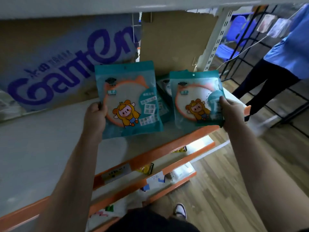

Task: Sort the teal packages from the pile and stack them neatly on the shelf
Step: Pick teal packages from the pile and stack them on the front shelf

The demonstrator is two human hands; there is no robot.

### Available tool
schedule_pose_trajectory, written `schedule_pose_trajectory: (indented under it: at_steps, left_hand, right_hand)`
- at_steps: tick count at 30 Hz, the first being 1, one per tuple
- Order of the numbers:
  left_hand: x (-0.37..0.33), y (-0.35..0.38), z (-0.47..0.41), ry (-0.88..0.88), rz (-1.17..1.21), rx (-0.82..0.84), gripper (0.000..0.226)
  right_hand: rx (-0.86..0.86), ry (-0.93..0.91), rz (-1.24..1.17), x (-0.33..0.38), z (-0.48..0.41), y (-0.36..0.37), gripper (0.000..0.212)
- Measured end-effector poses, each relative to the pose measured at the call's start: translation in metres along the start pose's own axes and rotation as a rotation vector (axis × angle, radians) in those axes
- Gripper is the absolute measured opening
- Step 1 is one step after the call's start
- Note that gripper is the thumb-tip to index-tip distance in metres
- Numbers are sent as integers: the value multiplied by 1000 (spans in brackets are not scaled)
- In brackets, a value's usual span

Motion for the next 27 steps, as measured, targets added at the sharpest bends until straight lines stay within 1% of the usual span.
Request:
schedule_pose_trajectory:
  at_steps: [4,7,10,13,15,17,18,20,22,24,27]
  left_hand:
    - [-2,17,5,-1,-11,-87,22]
    - [-2,27,13,-4,-56,-189,19]
    - [1,37,21,-23,-54,-258,15]
    - [3,46,30,-41,-36,-309,13]
    - [6,51,36,-61,2,-334,19]
    - [10,56,41,-79,29,-348,27]
    - [12,57,42,-82,38,-355,27]
    - [14,60,44,-78,60,-371,22]
    - [15,63,46,-71,77,-376,18]
    - [16,65,48,-75,86,-378,15]
    - [15,69,50,-85,87,-382,19]
  right_hand:
    - [110,-55,18,13,-53,17,16]
    - [212,-59,70,24,-82,32,20]
    - [333,-65,115,32,-103,45,23]
    - [484,-46,164,32,-113,58,19]
    - [581,-28,197,28,-118,64,19]
    - [646,-26,210,24,-122,66,20]
    - [670,-25,209,23,-124,66,21]
    - [691,-24,215,21,-129,65,27]
    - [671,-70,257,19,-134,65,30]
    - [604,-157,350,18,-137,66,30]
    - [504,-288,476,21,-136,67,34]
Point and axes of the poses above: each hand's wrist, its own z-axis away from the middle knuckle, its own y-axis out of the palm, x = y × z, the point moved 5 cm from there along -z, towards the middle knuckle, and after that the axes turned 4 degrees about x, right-handed, at the moved point
